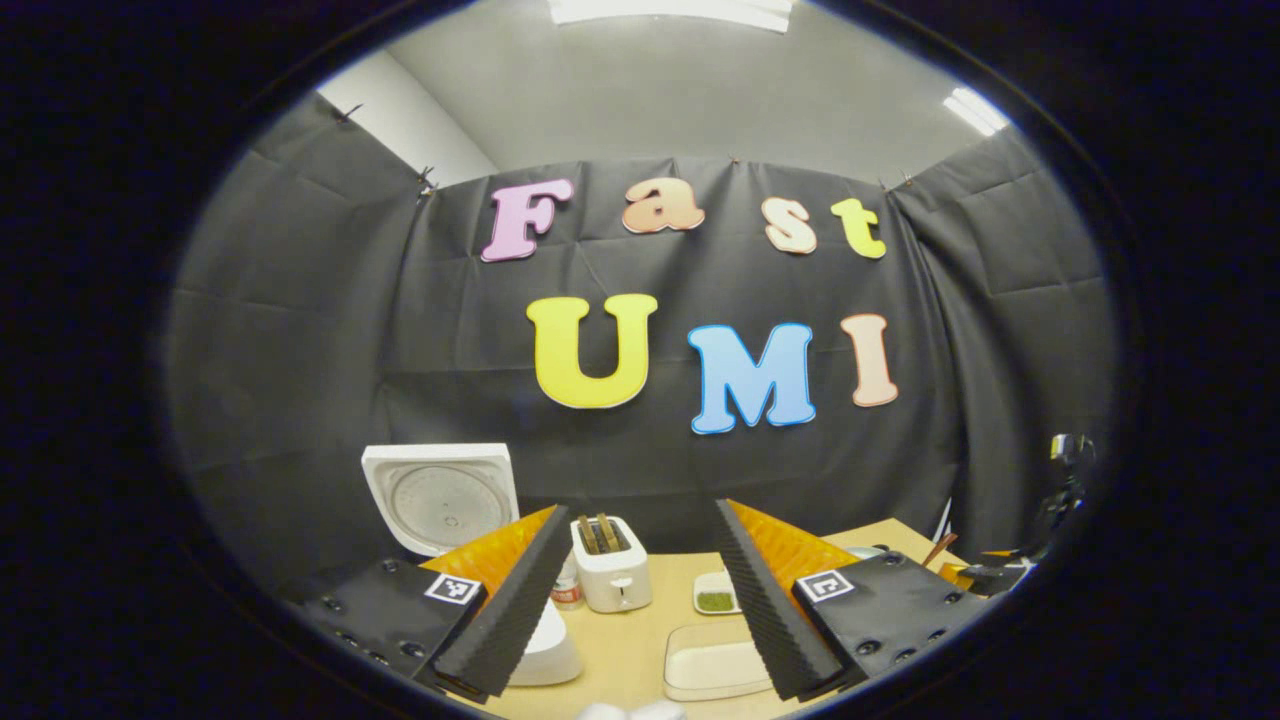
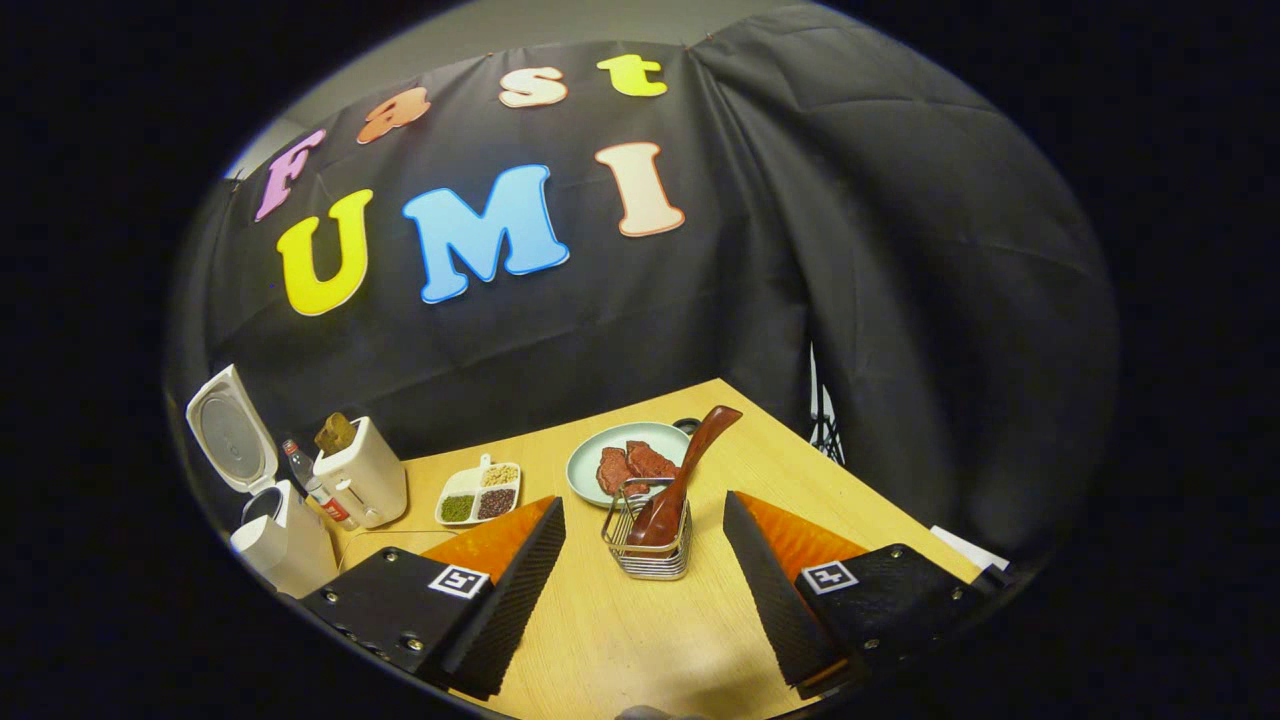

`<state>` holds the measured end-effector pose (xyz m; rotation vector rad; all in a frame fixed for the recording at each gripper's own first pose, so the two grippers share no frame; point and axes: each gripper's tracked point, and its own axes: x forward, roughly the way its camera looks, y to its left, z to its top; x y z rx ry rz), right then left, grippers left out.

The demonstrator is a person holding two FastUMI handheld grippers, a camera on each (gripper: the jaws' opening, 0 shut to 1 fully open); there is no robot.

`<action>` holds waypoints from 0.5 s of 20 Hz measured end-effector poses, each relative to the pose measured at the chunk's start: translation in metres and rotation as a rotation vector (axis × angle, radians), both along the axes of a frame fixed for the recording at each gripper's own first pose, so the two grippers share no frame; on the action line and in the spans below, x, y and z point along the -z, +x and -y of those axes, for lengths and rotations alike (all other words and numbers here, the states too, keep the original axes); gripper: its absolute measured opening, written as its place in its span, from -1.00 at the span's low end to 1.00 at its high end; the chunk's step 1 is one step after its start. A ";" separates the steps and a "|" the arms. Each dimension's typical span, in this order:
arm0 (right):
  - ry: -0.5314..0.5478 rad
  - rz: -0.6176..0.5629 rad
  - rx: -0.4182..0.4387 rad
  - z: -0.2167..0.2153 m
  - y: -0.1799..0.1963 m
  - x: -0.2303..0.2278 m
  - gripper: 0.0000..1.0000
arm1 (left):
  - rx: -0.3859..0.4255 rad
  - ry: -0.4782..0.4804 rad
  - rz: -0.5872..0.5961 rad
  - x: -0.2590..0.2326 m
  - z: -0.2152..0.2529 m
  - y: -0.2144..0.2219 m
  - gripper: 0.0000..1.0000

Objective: Close the left gripper, press the button to open the rice cooker; take a wooden spoon from the chopstick holder with the right hand, scoop a spoonful of rice and pour it into the rice cooker, then put the wooden spoon back into the chopstick holder.

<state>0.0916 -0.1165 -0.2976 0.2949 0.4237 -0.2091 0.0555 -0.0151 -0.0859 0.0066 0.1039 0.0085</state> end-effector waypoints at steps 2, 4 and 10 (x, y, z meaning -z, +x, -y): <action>0.026 0.005 0.018 0.014 0.029 0.017 0.96 | -0.015 0.014 -0.013 0.005 0.005 0.007 0.94; 0.055 -0.007 0.030 0.024 0.058 0.036 0.97 | -0.036 0.049 -0.018 0.009 0.008 0.012 0.94; 0.160 -0.072 0.060 0.049 0.125 0.088 0.96 | -0.097 0.093 -0.049 0.022 0.014 0.027 0.99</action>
